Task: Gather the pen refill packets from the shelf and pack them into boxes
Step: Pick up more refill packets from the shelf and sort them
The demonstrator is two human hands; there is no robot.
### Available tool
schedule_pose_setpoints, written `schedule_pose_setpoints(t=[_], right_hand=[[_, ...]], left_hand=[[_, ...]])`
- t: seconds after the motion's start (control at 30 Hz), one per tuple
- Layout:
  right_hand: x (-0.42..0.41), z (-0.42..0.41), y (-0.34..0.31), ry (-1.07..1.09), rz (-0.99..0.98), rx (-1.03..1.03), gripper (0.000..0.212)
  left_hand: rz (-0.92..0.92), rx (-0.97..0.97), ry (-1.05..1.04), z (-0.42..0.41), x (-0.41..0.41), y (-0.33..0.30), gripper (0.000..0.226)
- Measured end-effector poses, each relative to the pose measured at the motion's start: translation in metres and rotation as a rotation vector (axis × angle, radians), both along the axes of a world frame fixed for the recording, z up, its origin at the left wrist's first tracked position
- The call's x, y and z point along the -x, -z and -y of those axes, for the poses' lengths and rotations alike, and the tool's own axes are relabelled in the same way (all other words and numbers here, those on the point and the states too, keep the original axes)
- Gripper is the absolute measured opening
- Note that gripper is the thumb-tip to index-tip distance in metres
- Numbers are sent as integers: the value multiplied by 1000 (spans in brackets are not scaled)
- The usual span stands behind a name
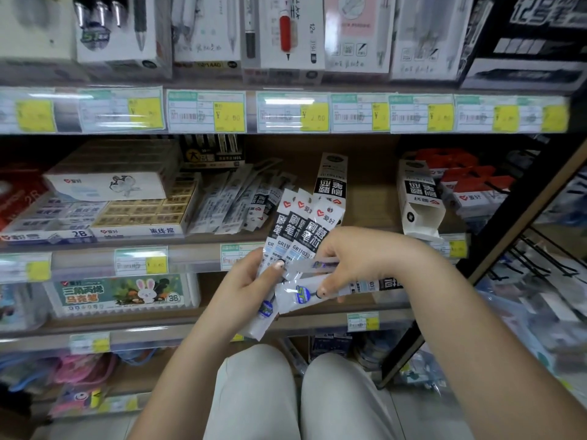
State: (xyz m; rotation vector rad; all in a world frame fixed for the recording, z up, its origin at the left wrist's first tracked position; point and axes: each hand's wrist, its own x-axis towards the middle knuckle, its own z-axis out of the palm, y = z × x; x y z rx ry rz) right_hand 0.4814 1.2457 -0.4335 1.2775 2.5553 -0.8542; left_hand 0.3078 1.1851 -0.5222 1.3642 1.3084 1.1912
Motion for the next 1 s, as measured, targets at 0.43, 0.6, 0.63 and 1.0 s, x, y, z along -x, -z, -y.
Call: schedule_pose_setpoints(t=[0.43,0.6,0.63,1.0], right_hand=[[1,3,1,142,-111,-192,22],[-5,-2,9,306,-191,-849,17],[-7,-2,12,346,-276,-962,12],[-5,5,31,532,-855,-868,18]], left_hand=[[81,86,55,5,-2,0,18],[86,102,-31,7,1,6,18],[77,88,-82,6,2,7,18],[230,-72,-453,4,-3,-3,12]])
